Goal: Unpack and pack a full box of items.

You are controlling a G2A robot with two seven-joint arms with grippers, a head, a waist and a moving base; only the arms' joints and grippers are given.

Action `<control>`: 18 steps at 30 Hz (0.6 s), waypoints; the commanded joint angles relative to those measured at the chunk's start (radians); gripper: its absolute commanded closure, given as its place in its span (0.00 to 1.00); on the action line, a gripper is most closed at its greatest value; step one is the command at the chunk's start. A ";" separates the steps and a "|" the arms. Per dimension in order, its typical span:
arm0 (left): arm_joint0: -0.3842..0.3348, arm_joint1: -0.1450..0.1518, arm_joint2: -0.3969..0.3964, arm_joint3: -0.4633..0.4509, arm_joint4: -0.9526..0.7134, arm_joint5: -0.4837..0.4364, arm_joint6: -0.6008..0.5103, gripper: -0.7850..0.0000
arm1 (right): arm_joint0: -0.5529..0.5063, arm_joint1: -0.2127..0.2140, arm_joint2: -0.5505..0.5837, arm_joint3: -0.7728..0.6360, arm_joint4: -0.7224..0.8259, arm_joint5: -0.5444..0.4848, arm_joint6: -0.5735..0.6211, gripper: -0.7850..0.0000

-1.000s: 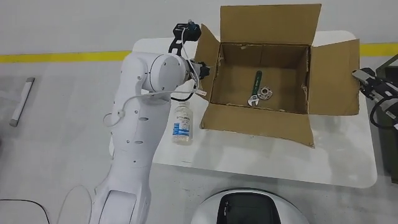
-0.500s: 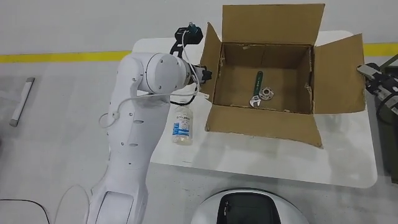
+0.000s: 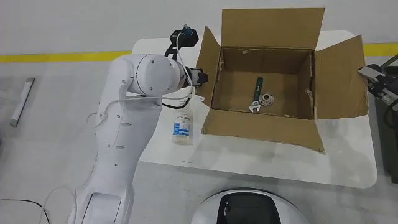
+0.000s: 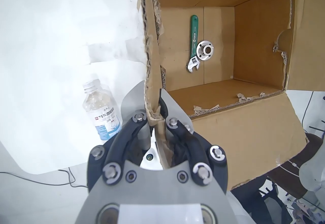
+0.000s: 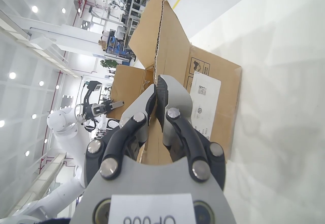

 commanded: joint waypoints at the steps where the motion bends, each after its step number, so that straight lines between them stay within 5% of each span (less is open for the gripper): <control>1: 0.010 0.019 -0.005 0.003 -0.004 0.000 0.000 1.00 | -0.006 0.001 0.001 0.000 0.003 -0.007 0.005 1.00; 10: 0.036 0.070 -0.004 -0.027 -0.090 0.000 0.000 1.00 | -0.019 0.005 -0.010 0.002 -0.013 -0.014 0.000 1.00; 13: 0.032 0.085 0.004 -0.025 -0.111 0.000 0.000 0.52 | -0.019 0.007 -0.014 0.003 -0.021 -0.015 -0.005 1.00; 15: 0.028 0.095 0.015 -0.018 -0.126 0.000 0.000 0.00 | -0.022 0.008 -0.014 0.006 -0.035 -0.015 -0.009 1.00; 18: 0.009 0.115 0.056 -0.010 -0.077 0.000 0.000 0.00 | -0.026 0.010 -0.018 0.012 -0.049 -0.019 -0.011 1.00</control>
